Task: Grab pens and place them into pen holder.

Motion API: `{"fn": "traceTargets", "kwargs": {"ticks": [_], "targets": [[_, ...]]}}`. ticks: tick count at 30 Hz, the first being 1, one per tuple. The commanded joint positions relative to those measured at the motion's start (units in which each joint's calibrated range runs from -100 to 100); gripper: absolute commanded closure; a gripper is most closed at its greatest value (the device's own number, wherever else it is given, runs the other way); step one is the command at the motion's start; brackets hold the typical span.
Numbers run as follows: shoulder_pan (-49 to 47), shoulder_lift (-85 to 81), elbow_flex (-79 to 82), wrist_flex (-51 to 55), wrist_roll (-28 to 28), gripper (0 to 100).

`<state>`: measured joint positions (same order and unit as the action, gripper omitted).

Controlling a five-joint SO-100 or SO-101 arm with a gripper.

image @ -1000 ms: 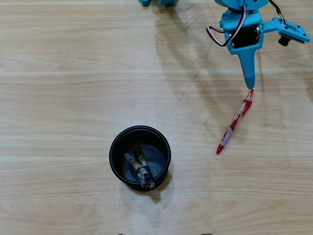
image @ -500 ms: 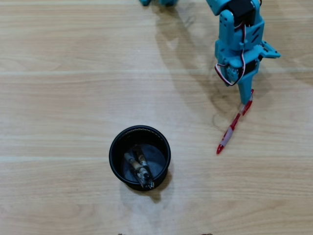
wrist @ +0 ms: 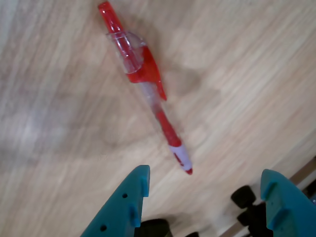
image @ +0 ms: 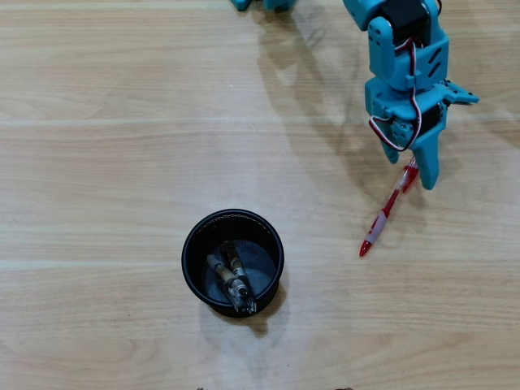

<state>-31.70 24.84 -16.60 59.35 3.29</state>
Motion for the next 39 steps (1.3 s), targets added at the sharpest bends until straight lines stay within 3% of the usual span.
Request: {"fn": "traceTargets", "kwargs": {"ticks": [1,10,21,28,39], "targets": [[0.6,3.2,-5.4,-0.3,0.5,75],[0.2,17.1,-14.4,0.4,1.6,75],[-0.7,24.0,-18.2,0.5,2.2,95],[-1.6,24.1,-17.5,1.2,2.1,98],[-0.9,10.3,-29.2,16.7,1.4,98]]}}
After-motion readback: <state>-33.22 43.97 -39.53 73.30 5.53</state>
